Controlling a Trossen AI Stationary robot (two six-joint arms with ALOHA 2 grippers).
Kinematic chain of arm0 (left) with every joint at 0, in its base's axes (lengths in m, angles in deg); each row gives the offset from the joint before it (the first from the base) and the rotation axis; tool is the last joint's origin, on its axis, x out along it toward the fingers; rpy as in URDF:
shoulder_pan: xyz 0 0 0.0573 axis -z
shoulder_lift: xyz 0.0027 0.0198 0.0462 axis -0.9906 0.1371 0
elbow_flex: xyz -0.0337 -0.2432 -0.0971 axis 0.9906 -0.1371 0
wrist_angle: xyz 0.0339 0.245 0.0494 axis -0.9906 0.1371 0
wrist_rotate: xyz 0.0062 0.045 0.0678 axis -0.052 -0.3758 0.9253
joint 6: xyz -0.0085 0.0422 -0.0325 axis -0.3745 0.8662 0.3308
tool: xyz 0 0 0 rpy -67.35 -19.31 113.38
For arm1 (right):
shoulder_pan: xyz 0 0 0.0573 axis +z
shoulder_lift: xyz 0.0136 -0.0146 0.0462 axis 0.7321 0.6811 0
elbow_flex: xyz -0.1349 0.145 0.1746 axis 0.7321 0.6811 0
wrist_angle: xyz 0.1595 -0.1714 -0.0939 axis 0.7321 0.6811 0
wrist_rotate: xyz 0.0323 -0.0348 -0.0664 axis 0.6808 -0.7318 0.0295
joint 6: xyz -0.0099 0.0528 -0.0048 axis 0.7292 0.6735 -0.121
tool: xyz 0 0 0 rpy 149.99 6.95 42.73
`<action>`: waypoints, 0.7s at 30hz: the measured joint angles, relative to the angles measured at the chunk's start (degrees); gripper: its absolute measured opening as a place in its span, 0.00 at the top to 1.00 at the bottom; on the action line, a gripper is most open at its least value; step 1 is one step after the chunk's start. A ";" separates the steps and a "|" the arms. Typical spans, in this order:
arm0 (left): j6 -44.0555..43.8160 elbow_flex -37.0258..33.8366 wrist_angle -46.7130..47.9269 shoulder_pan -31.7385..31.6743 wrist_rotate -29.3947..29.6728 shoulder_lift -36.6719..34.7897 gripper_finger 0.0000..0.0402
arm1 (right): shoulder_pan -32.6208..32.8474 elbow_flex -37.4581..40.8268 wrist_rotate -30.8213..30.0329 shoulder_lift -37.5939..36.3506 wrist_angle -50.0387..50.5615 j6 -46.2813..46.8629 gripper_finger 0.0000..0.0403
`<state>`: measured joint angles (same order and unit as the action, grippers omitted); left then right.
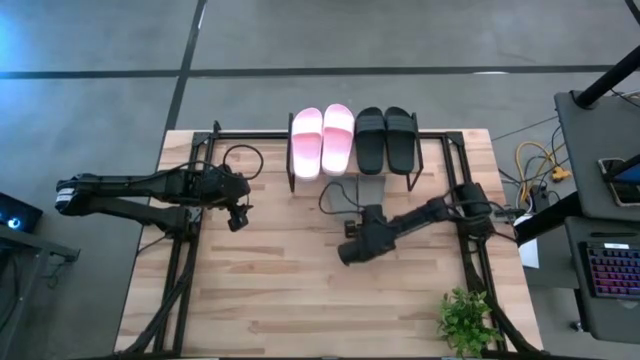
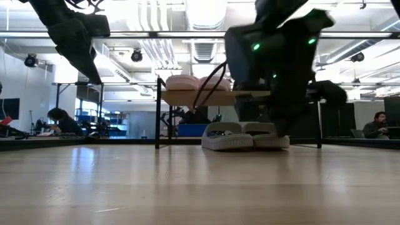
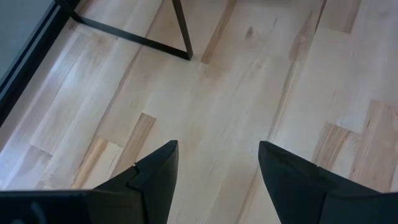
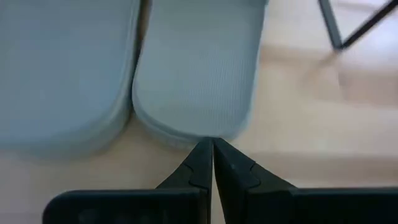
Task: Pick and place slides into the shelf
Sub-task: Move the gray slides from the center of the table to under the shelf
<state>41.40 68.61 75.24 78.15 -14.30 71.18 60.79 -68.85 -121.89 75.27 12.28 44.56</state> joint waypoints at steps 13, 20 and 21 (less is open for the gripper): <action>-0.06 0.00 -0.01 0.00 0.00 0.00 0.48 | -2.40 -0.14 1.60 -3.45 -5.23 -12.06 0.98; -0.03 0.00 -0.17 0.00 0.50 0.00 0.48 | 3.67 -0.18 3.08 -4.97 -6.24 -10.86 0.98; -0.03 0.00 -0.25 -0.02 0.65 0.00 0.48 | 3.64 -0.16 3.42 -4.52 -6.78 -10.90 0.98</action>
<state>41.36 68.61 74.99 78.14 -13.64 71.18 64.43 -69.02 -118.47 70.75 5.51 33.66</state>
